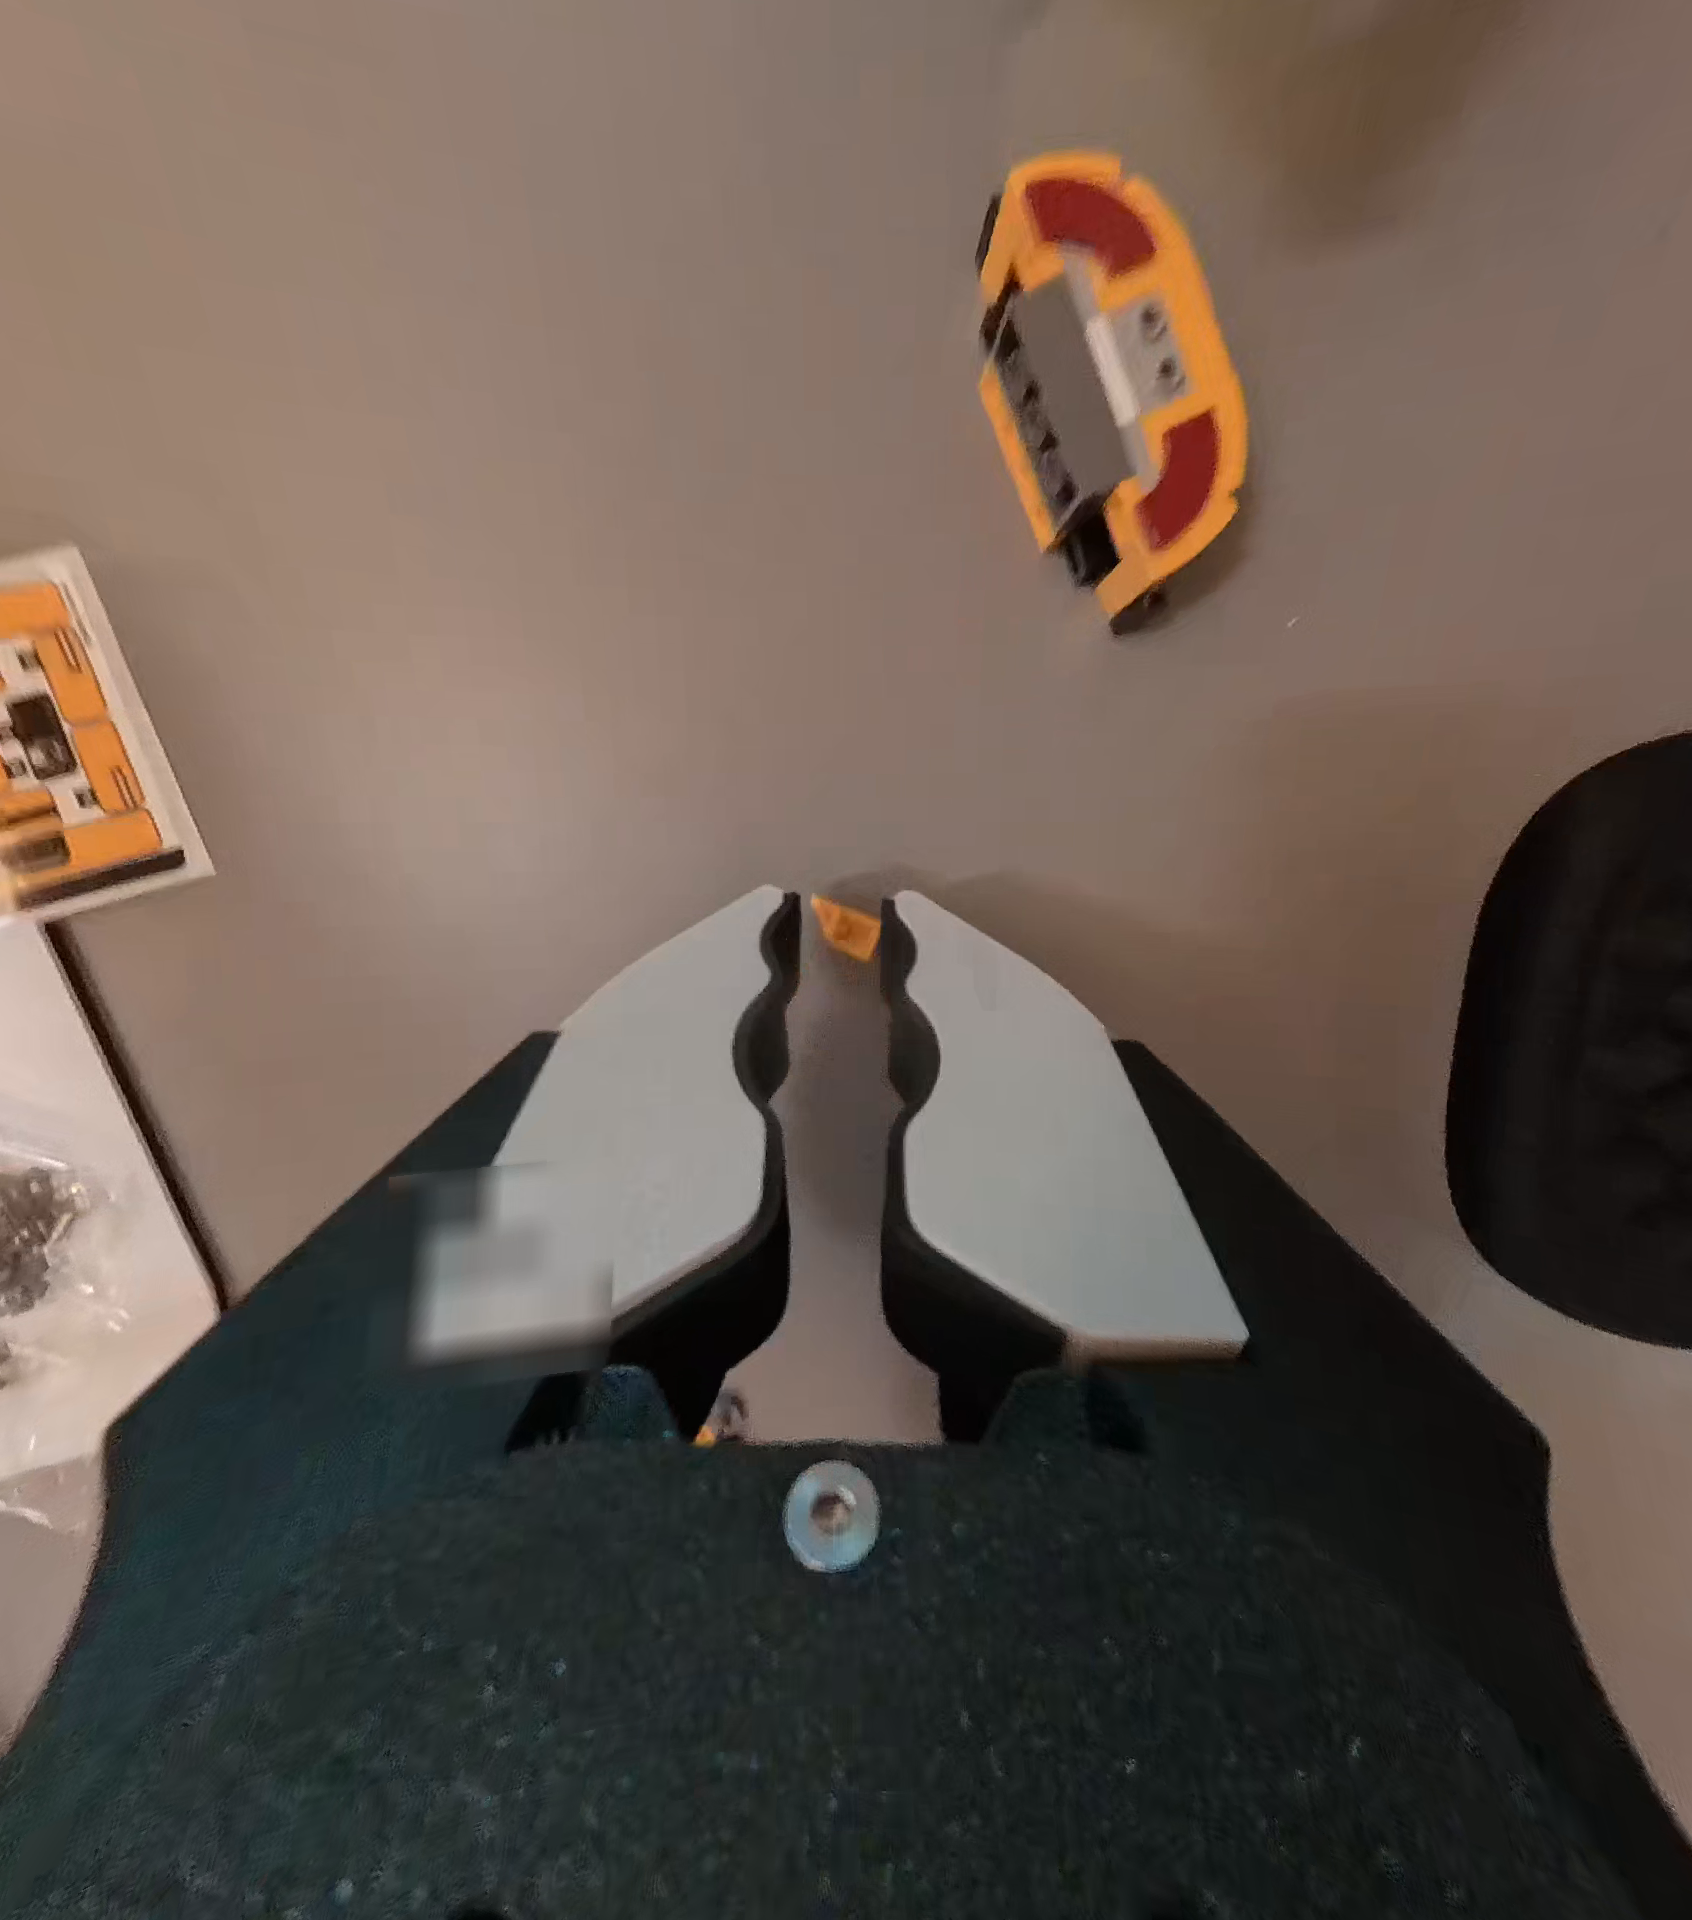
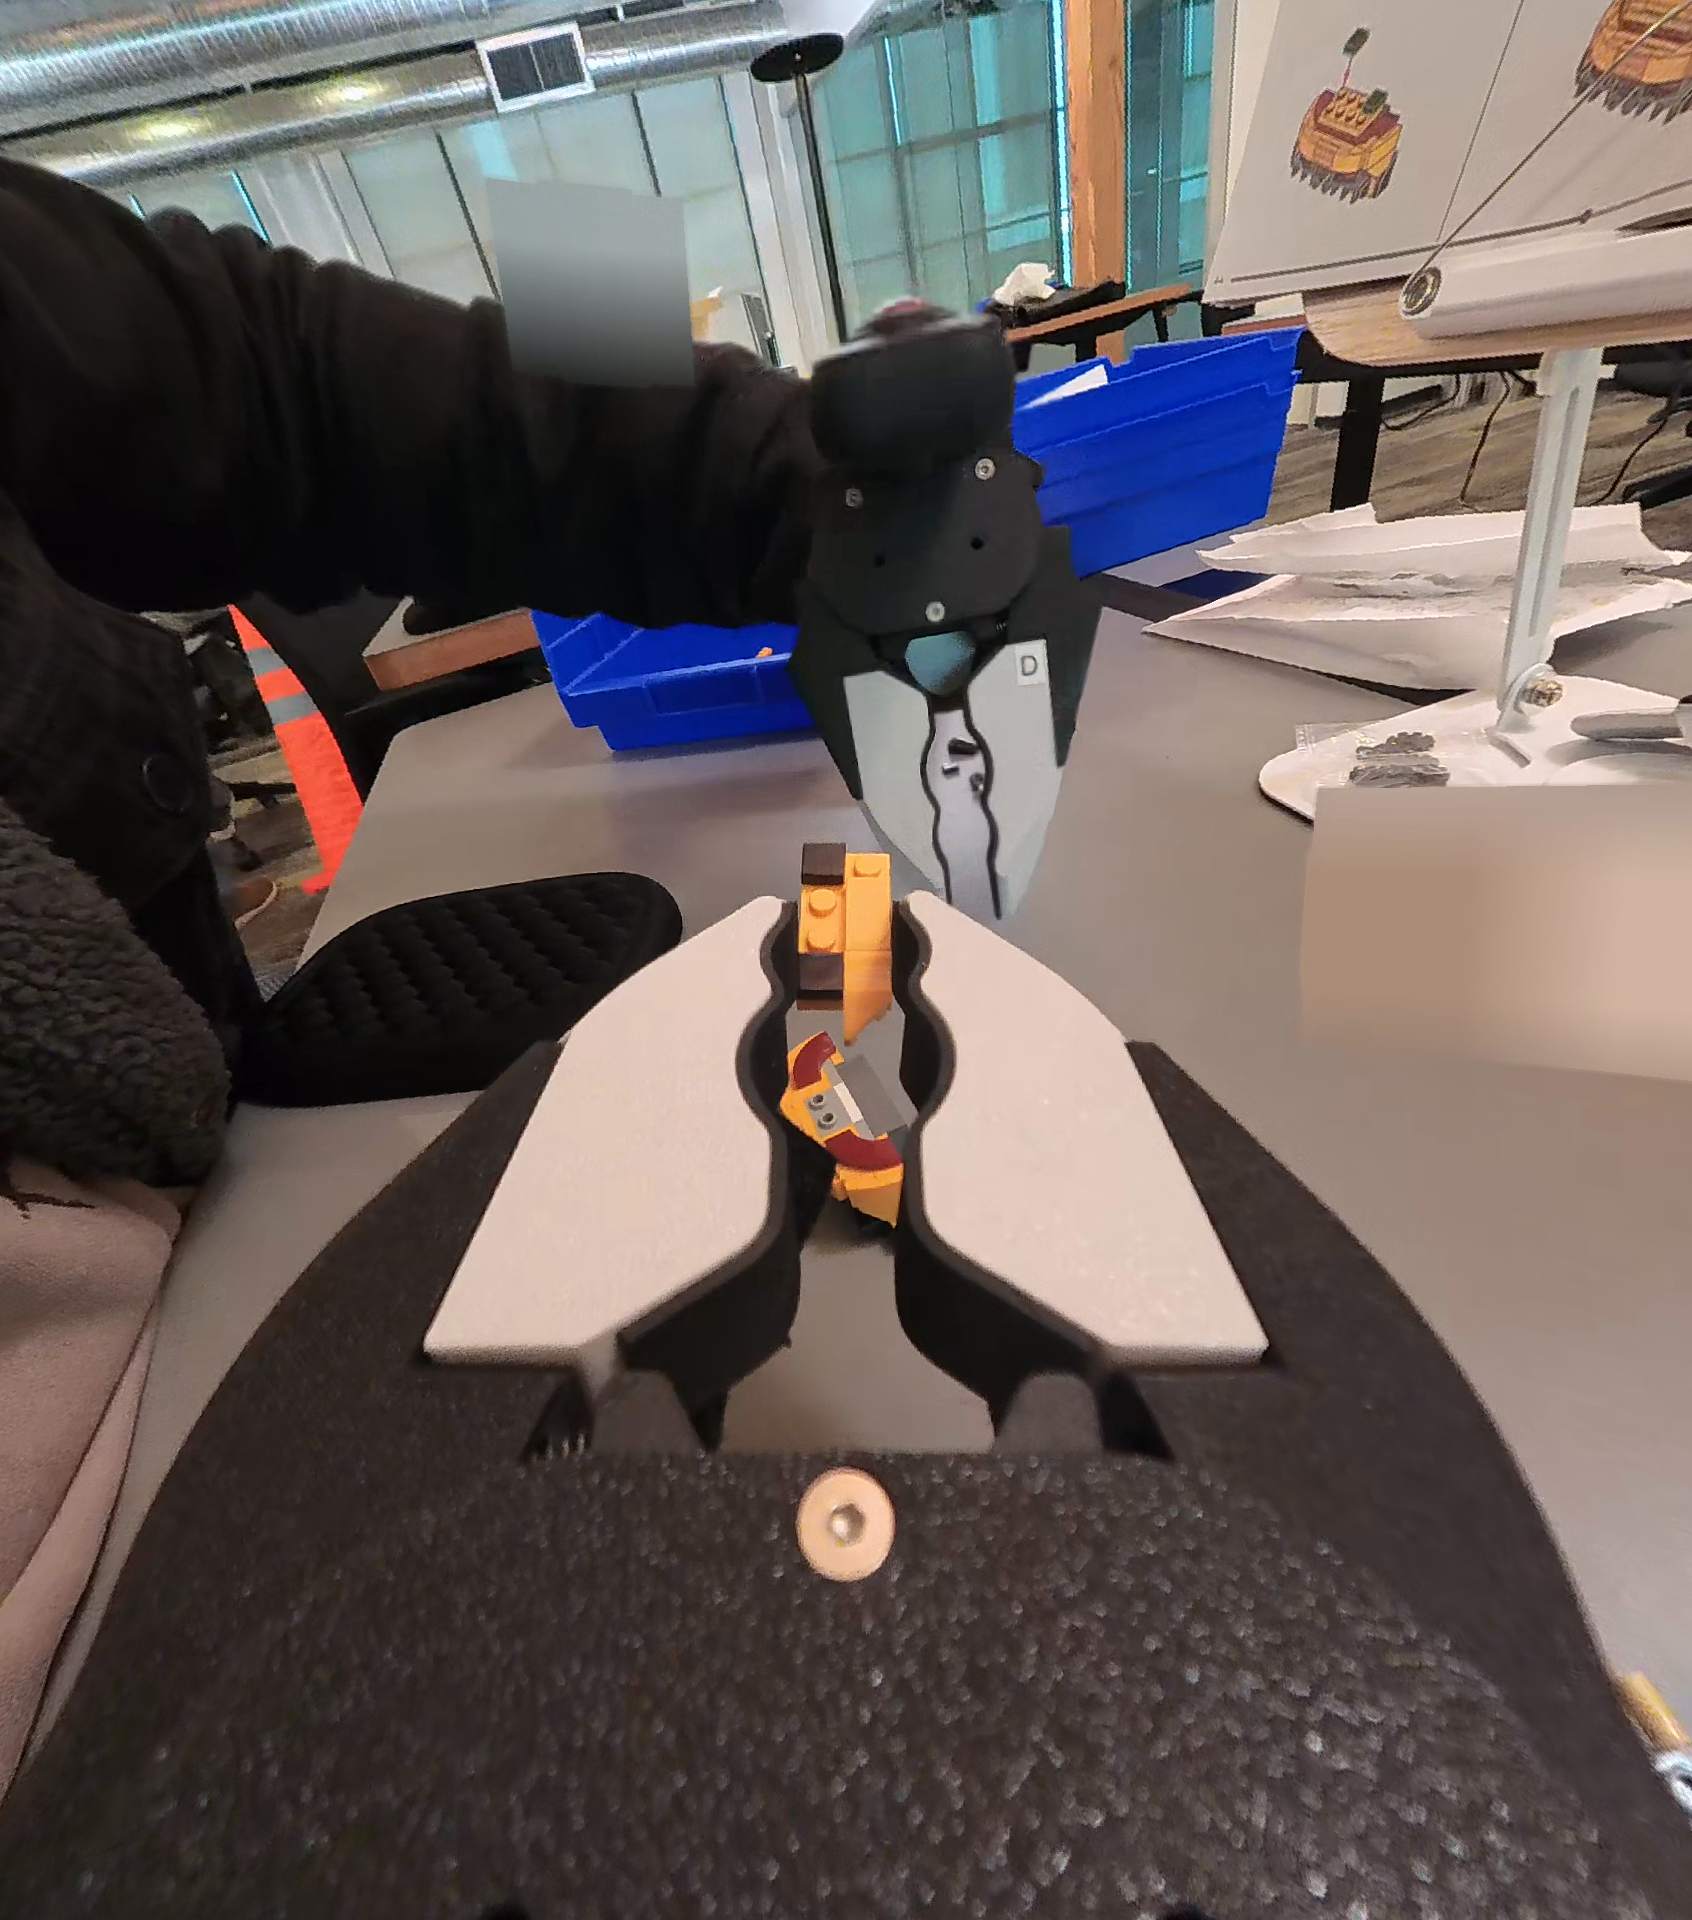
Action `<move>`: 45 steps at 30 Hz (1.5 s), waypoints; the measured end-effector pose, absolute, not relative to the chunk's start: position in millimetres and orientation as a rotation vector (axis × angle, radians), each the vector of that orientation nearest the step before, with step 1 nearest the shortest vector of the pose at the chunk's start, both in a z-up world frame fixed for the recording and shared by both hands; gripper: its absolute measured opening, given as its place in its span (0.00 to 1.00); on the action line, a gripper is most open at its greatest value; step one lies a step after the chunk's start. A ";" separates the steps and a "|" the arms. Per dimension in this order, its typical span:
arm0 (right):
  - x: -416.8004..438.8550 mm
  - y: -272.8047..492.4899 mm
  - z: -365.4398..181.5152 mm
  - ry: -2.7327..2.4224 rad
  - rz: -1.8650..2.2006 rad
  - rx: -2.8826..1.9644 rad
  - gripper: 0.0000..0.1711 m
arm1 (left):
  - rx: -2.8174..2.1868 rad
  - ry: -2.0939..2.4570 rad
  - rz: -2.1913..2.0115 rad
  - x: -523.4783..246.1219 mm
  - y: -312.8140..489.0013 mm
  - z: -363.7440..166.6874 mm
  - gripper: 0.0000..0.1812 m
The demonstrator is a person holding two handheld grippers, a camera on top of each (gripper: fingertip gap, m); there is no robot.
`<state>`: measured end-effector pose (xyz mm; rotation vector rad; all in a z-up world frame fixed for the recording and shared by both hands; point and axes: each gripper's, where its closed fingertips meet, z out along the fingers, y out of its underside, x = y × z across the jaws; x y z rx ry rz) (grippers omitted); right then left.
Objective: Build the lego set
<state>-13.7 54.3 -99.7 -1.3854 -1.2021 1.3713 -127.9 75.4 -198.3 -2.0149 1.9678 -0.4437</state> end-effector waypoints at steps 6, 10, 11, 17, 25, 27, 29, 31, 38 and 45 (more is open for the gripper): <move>-13.1 55.6 -99.2 -1.194 1.379 -1.389 0.10 | -2.147 2.013 -0.399 -130.1 72.8 -210.5 0.11; -13.1 55.4 -98.9 -1.194 1.383 -1.389 0.10 | -2.204 2.025 -0.337 -132.7 76.6 -214.8 0.06; -13.0 55.5 -98.9 -1.194 1.383 -1.390 0.10 | -2.211 2.029 -0.333 -132.9 76.5 -214.8 0.06; -13.0 55.7 -98.9 -1.194 1.377 -1.392 0.10 | -2.129 1.725 -0.598 -97.3 82.1 -194.9 0.06; -13.3 71.8 -111.3 -1.176 1.221 -1.476 0.10 | -1.795 1.006 -1.204 -34.0 92.5 -132.9 0.06; -14.2 72.9 -115.0 -1.182 1.212 -1.501 0.10 | -1.697 0.890 -1.276 -27.9 93.7 -116.1 0.06; -14.7 74.0 -116.4 -1.179 1.212 -1.515 0.10 | -1.600 0.791 -1.338 -23.4 93.1 -98.2 0.06; -14.8 74.5 -115.3 -1.169 1.226 -1.515 0.10 | -1.510 0.747 -1.357 -16.6 88.8 -84.6 0.06; -7.2 75.3 -88.6 -1.019 1.413 -1.431 0.10 | -1.391 0.788 -1.256 -0.5 80.1 -74.8 0.06; -4.6 72.7 -79.2 -0.941 1.561 -1.410 0.10 | -1.361 0.814 -1.175 -2.2 77.7 -69.7 0.06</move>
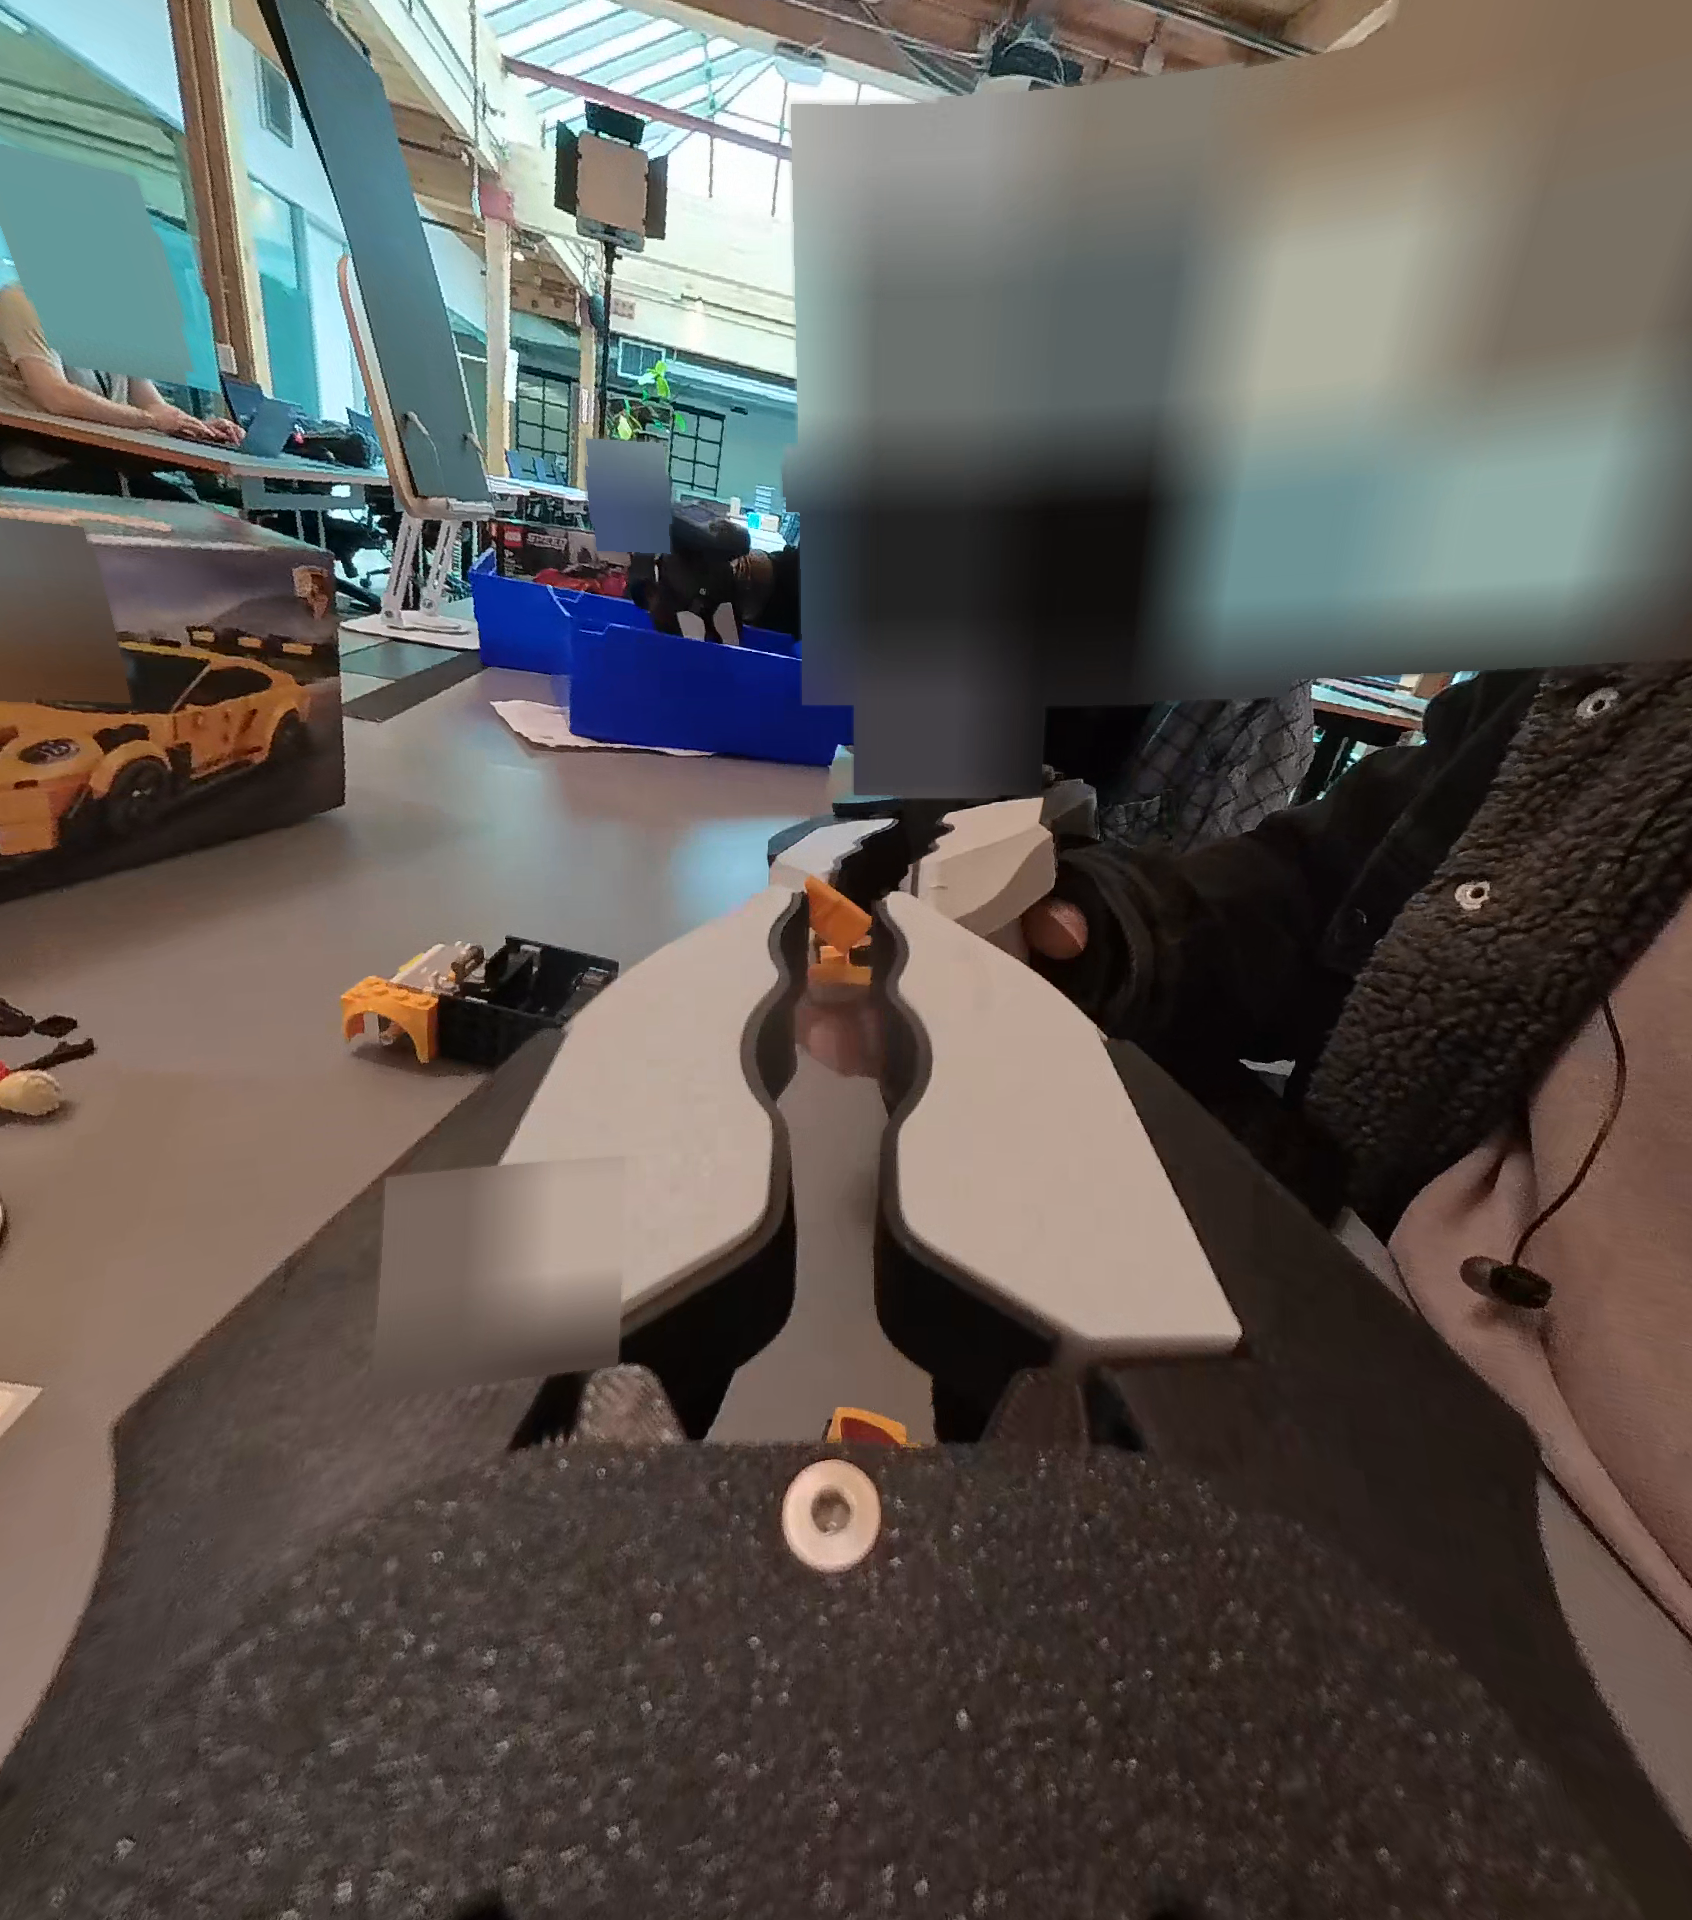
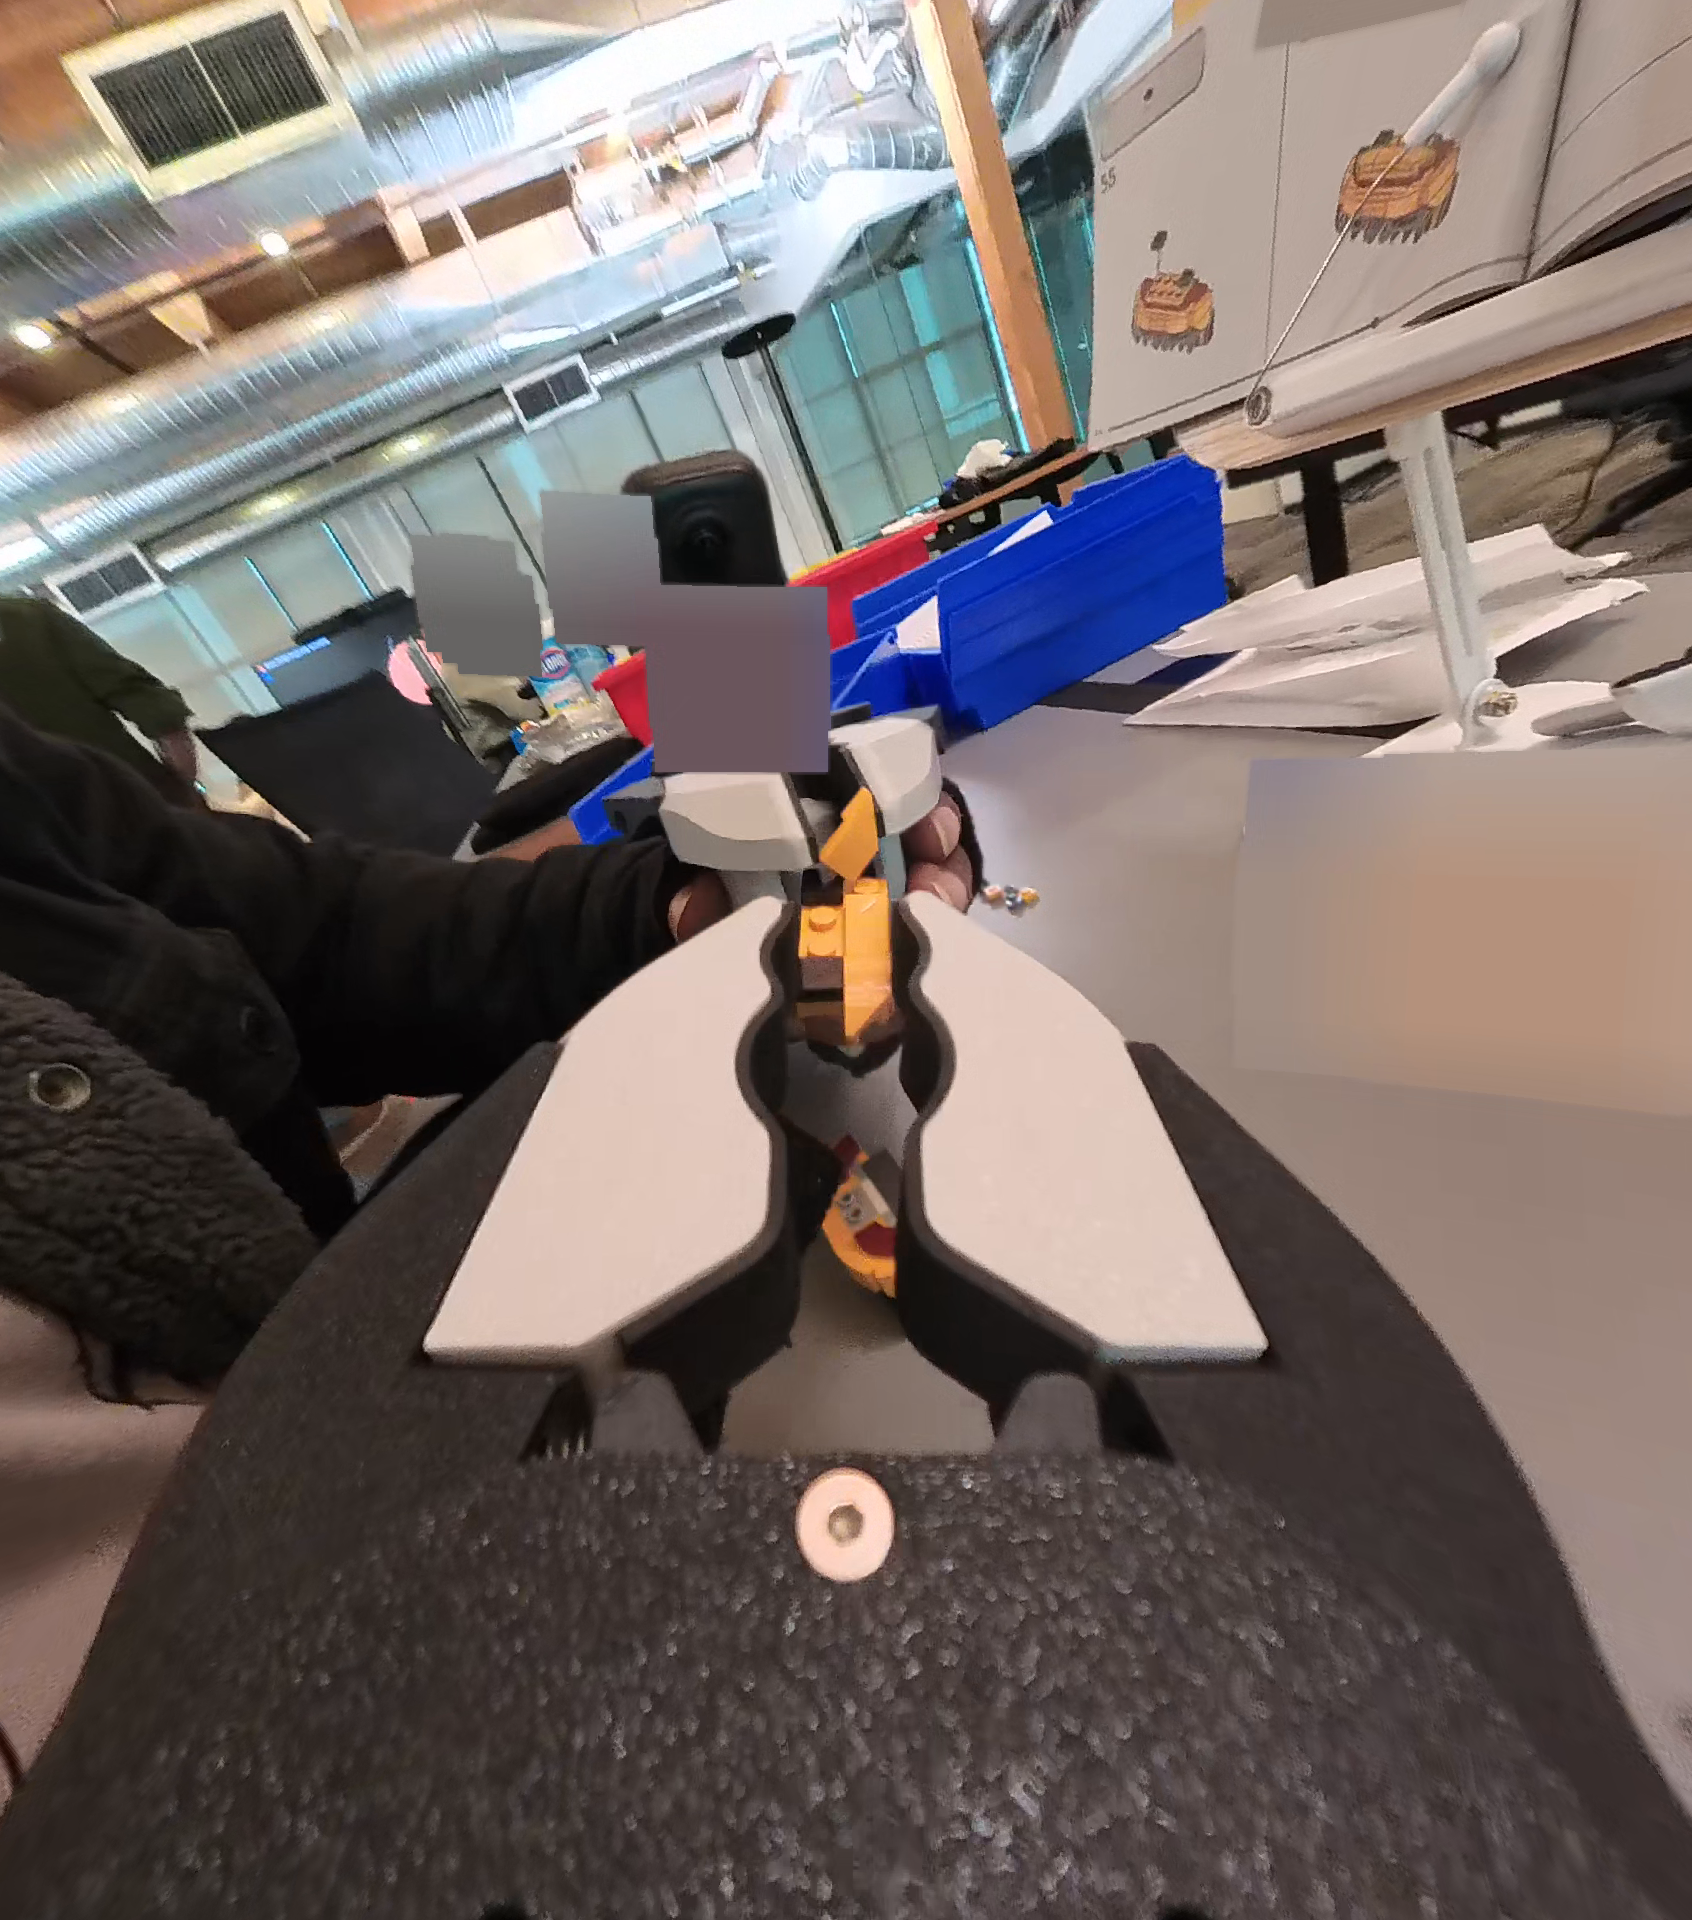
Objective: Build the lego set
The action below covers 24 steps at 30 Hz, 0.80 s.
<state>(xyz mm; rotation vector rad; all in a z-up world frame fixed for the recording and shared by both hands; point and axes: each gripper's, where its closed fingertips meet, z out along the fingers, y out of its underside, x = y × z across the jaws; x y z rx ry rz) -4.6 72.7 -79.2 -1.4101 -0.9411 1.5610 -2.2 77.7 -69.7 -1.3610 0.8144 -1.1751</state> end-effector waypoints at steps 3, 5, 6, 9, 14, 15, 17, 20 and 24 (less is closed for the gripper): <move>-3.1 73.0 -75.8 -0.918 1.589 -1.389 0.10 | -1.344 0.827 -1.163 0.5 73.6 -63.8 0.06; -2.5 69.8 -71.2 -0.914 1.617 -1.357 0.10 | -1.348 0.847 -1.112 3.7 72.8 -60.9 0.06; -2.4 68.9 -70.0 -0.914 1.620 -1.346 0.10 | -1.348 0.861 -1.095 5.8 71.4 -59.0 0.06; -3.4 65.8 -69.8 -0.921 1.623 -1.334 0.10 | -1.368 0.901 -1.031 12.4 69.6 -57.1 0.06; -0.4 60.9 -61.4 -0.916 1.633 -1.262 0.10 | -1.363 0.926 -0.990 16.5 65.5 -51.9 0.06; 0.3 59.7 -59.5 -0.916 1.634 -1.246 0.10 | -1.364 0.928 -0.983 16.4 65.0 -50.9 0.06; 0.9 57.0 -57.7 -0.927 1.632 -1.224 0.10 | -1.361 0.942 -0.970 16.6 62.3 -49.1 0.06; 0.5 53.6 -57.2 -0.949 1.622 -1.205 0.10 | -1.363 0.958 -0.955 16.2 58.9 -48.8 0.06; 1.2 52.3 -56.7 -0.967 1.608 -1.191 0.10 | -1.376 0.965 -0.955 10.6 56.2 -49.7 0.09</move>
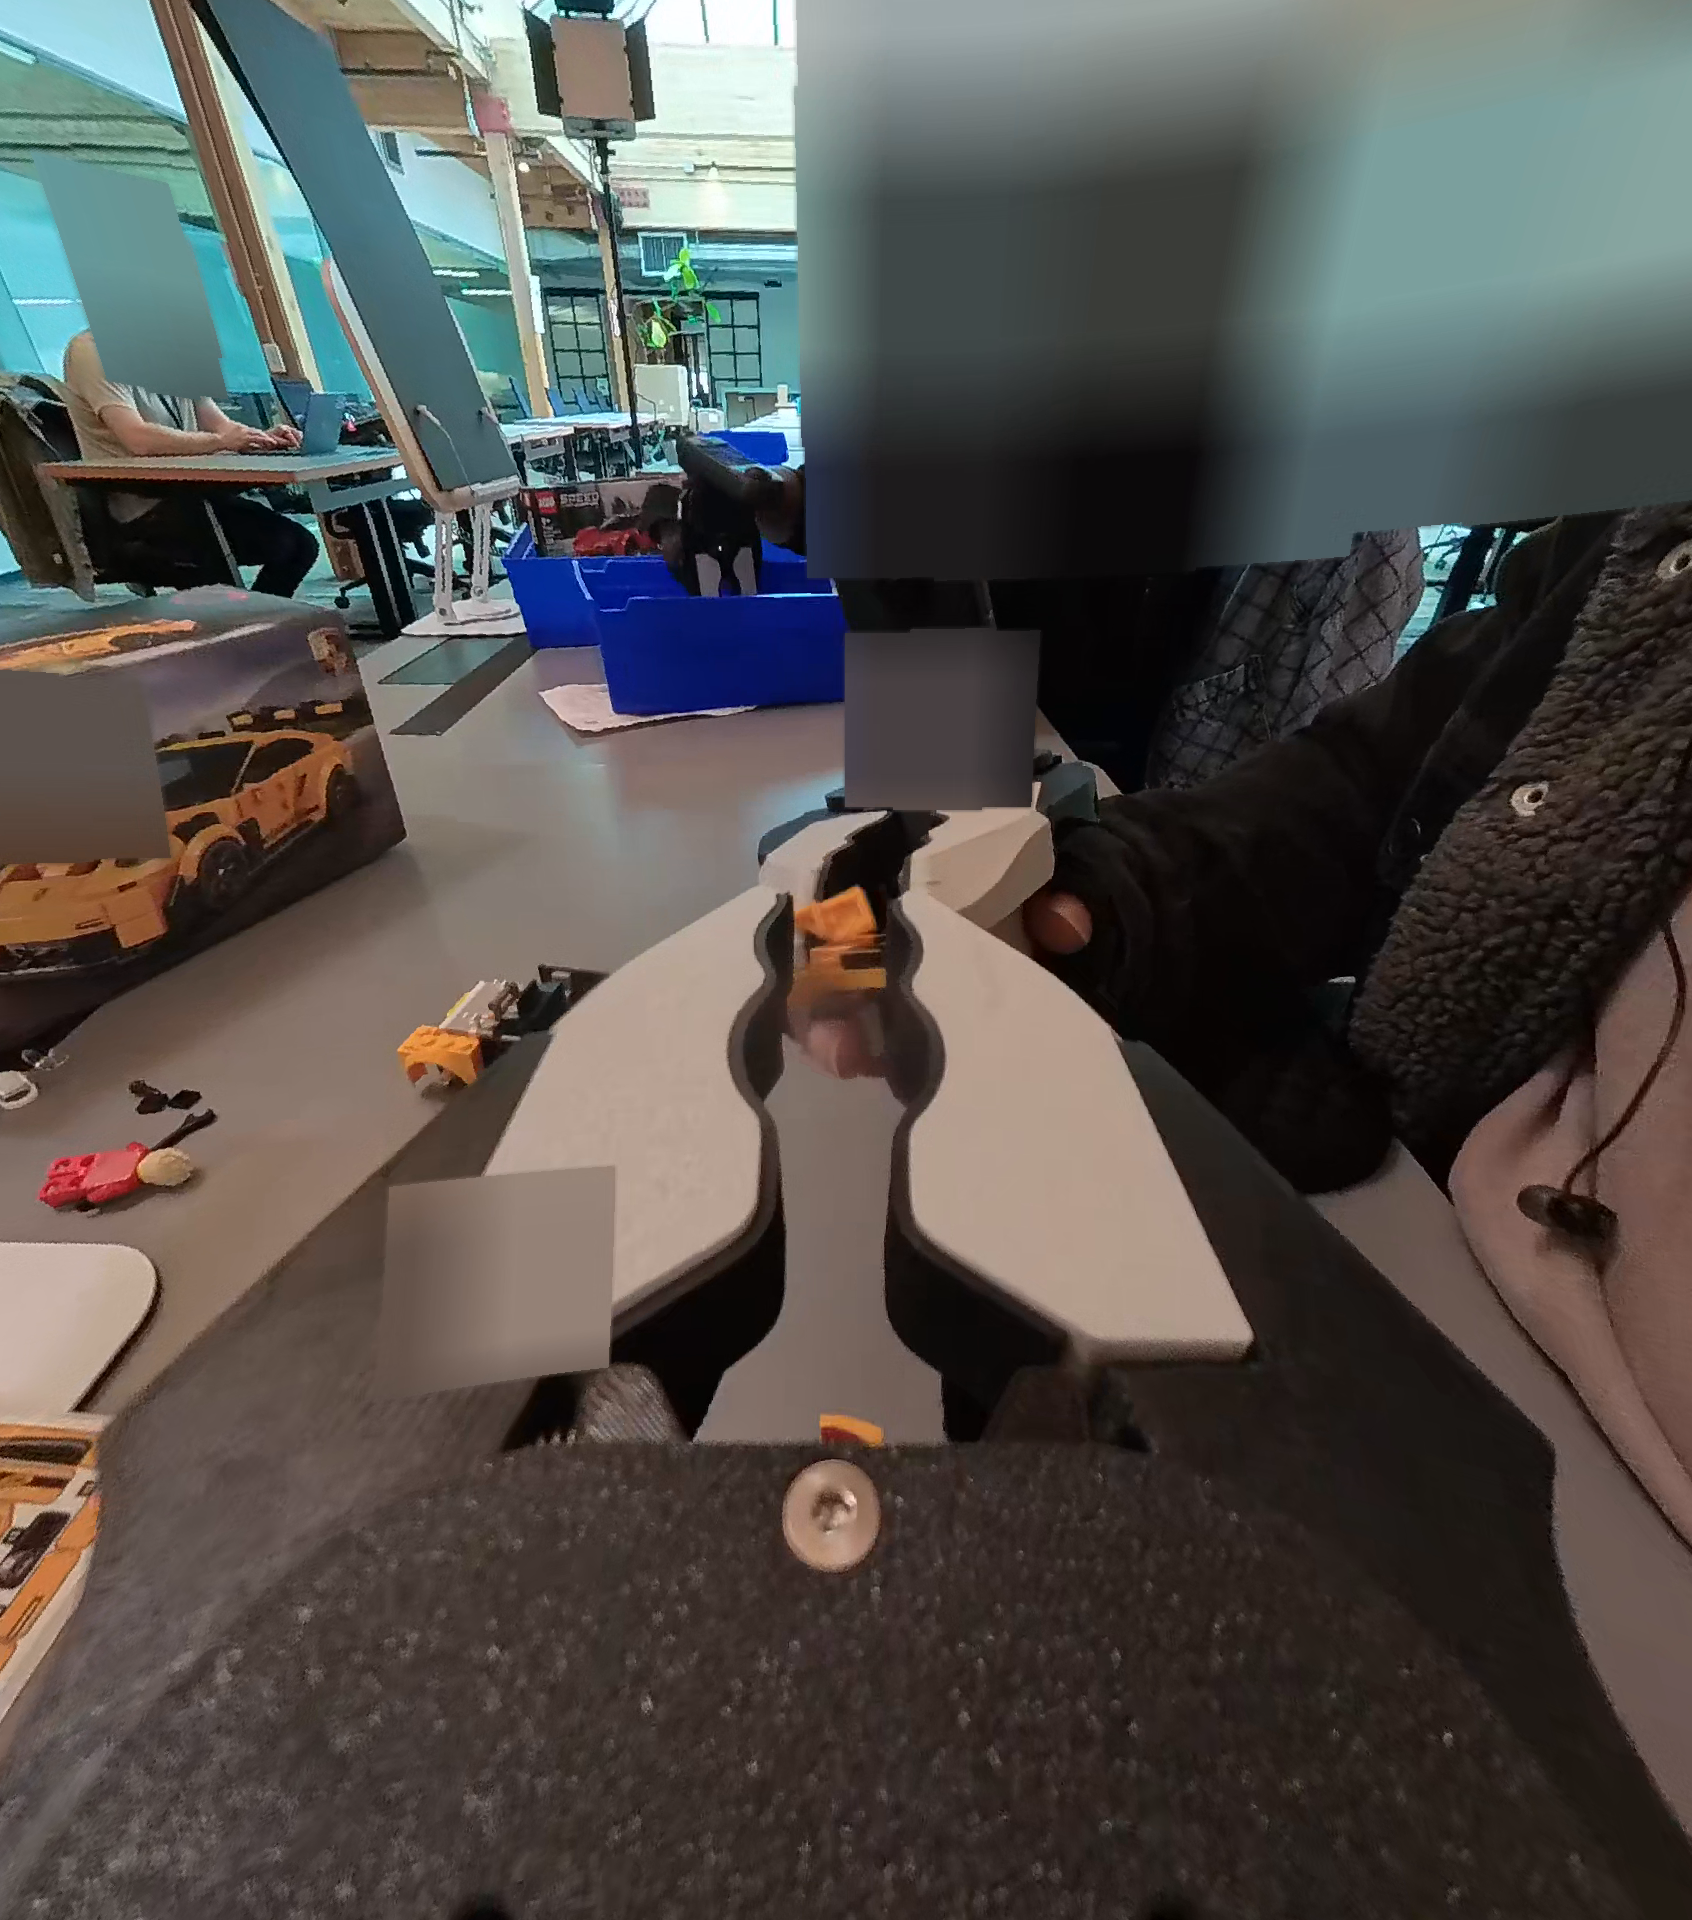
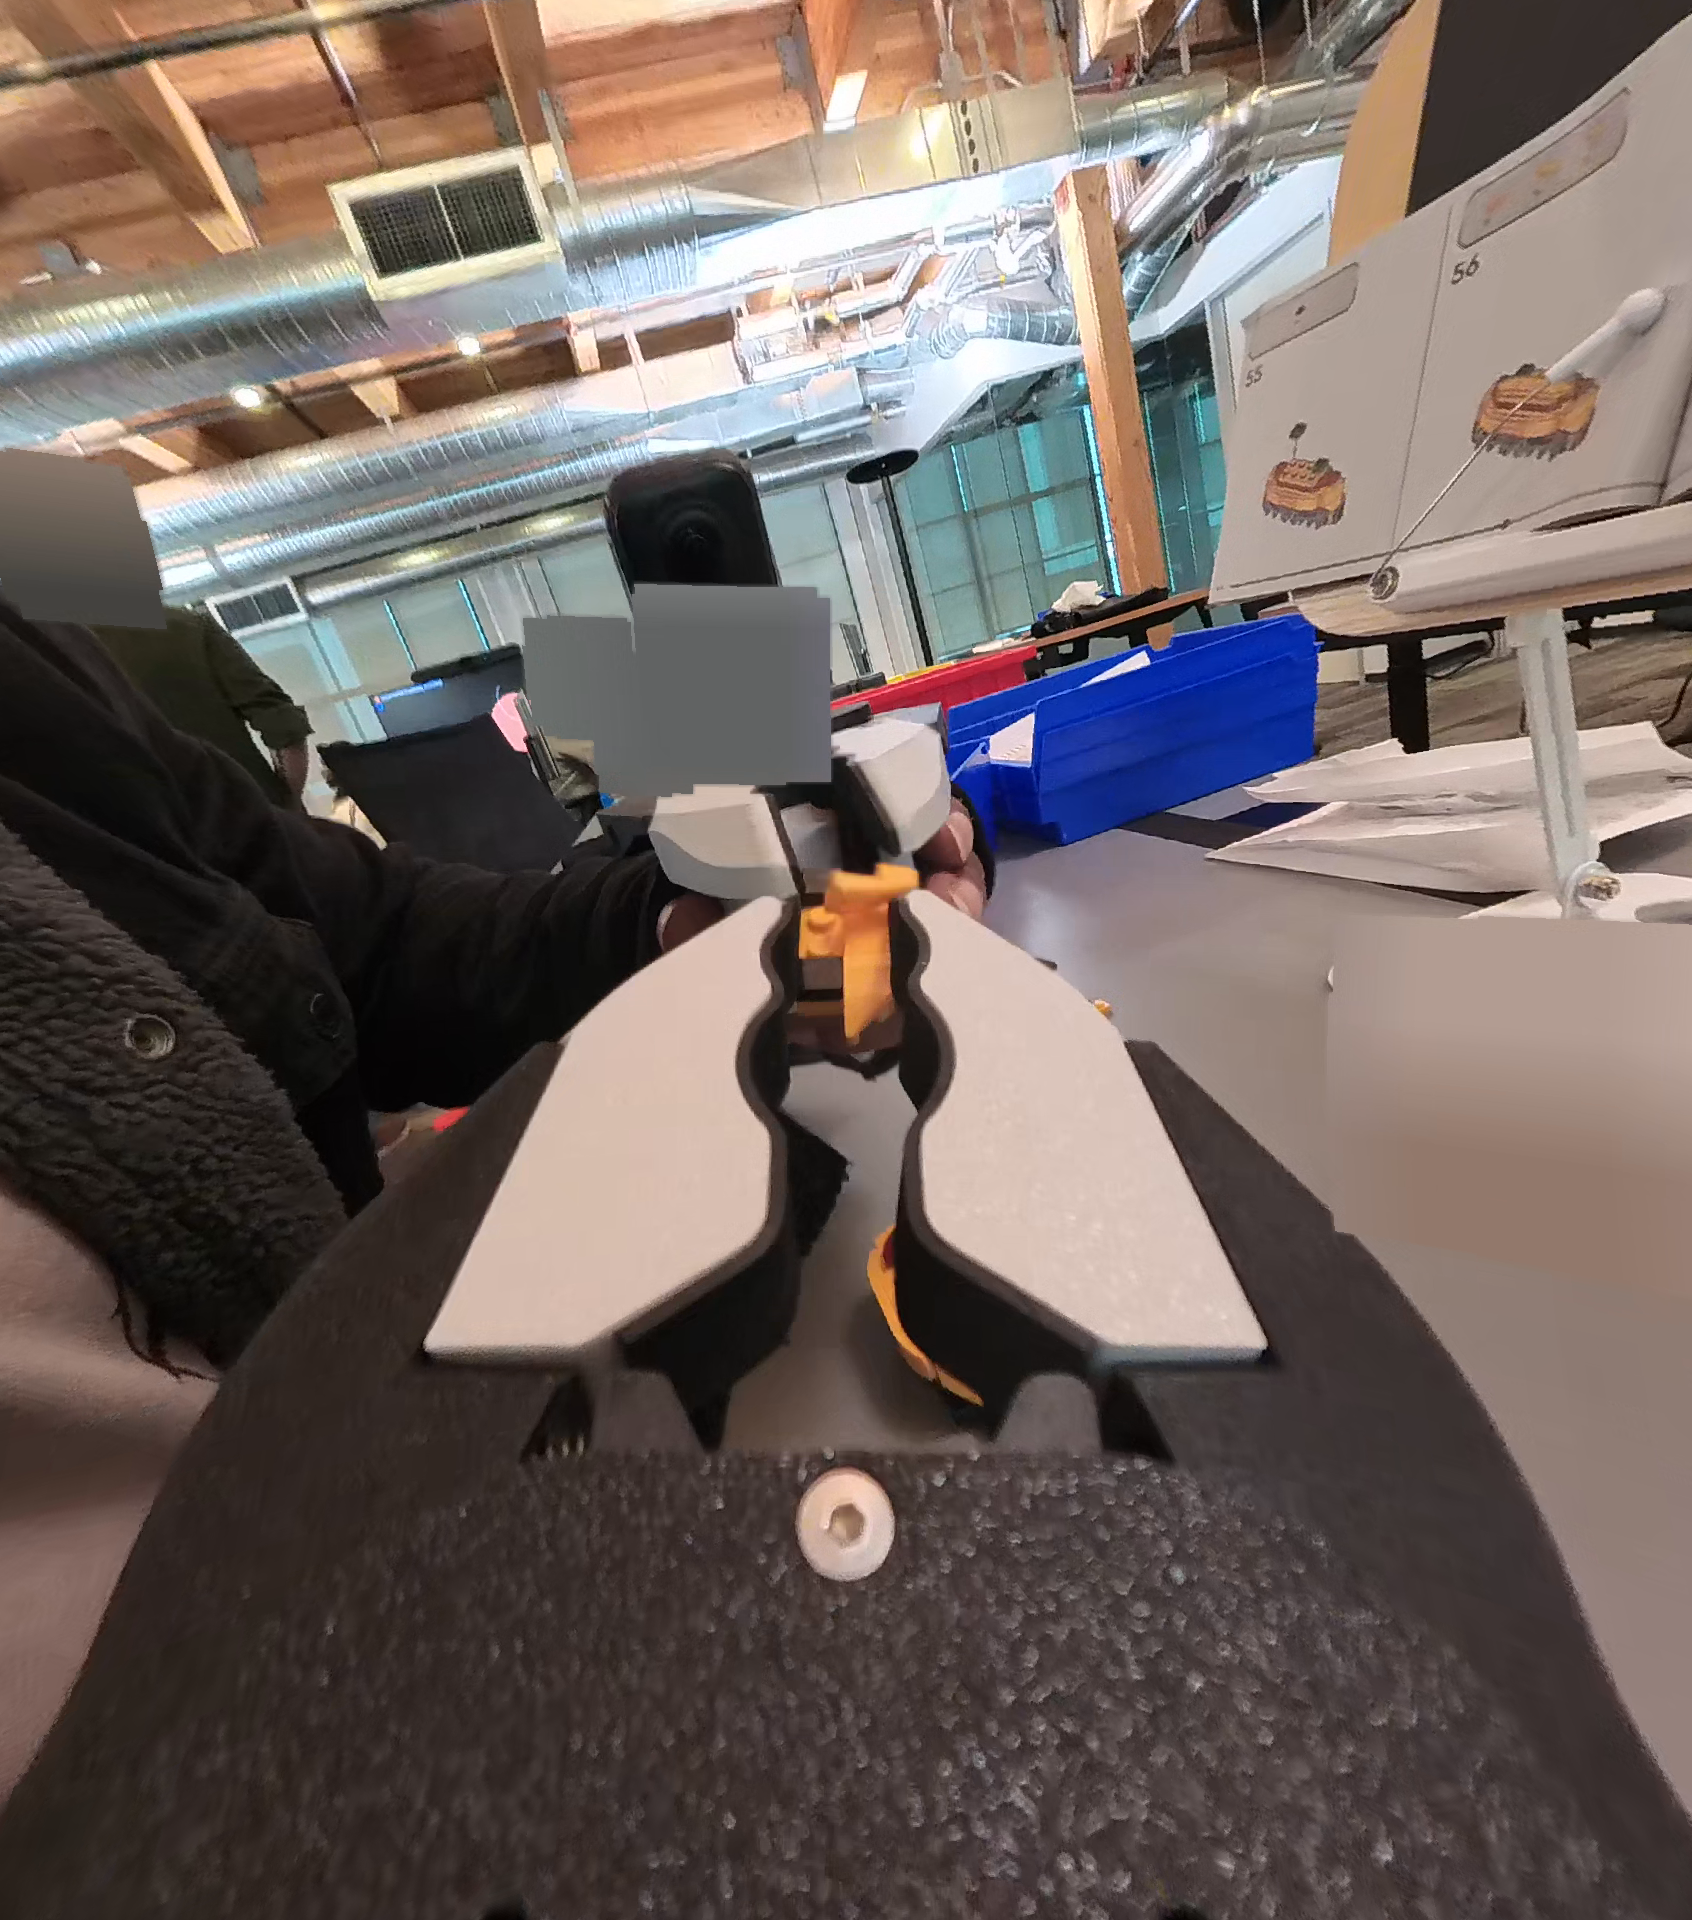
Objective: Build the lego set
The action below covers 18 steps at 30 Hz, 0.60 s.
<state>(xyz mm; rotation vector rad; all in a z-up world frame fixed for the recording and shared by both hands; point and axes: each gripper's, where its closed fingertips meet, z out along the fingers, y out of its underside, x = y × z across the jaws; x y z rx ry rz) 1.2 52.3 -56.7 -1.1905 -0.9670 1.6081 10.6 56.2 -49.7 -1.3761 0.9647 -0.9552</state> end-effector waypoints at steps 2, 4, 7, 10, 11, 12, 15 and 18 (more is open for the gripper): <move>-0.2 50.1 -58.6 -0.990 1.595 -1.189 0.10 | -1.384 0.976 -0.947 9.1 53.8 -51.7 0.09; -1.8 48.8 -60.9 -1.011 1.577 -1.193 0.10 | -1.394 0.982 -0.947 7.6 52.1 -54.0 0.08; -4.8 47.5 -67.6 -1.079 1.488 -1.204 0.10 | -1.416 0.994 -0.935 4.6 51.6 -59.7 0.09; -10.3 46.4 -81.0 -1.168 1.384 -1.253 0.10 | -1.439 0.992 -0.932 -0.8 51.6 -63.9 0.09; -11.7 45.9 -85.2 -1.198 1.345 -1.260 0.10 | -1.446 0.991 -0.921 -3.2 51.7 -65.3 0.09; -12.6 45.2 -86.8 -1.212 1.319 -1.256 0.10 | -1.449 0.989 -0.912 -5.5 51.5 -66.1 0.09; -15.0 43.5 -92.8 -1.261 1.261 -1.257 0.10 | -1.475 0.984 -0.895 -11.2 50.7 -69.8 0.09; -17.6 42.3 -100.5 -1.311 1.210 -1.270 0.10 | -1.548 1.017 -0.840 -15.7 51.4 -81.6 0.09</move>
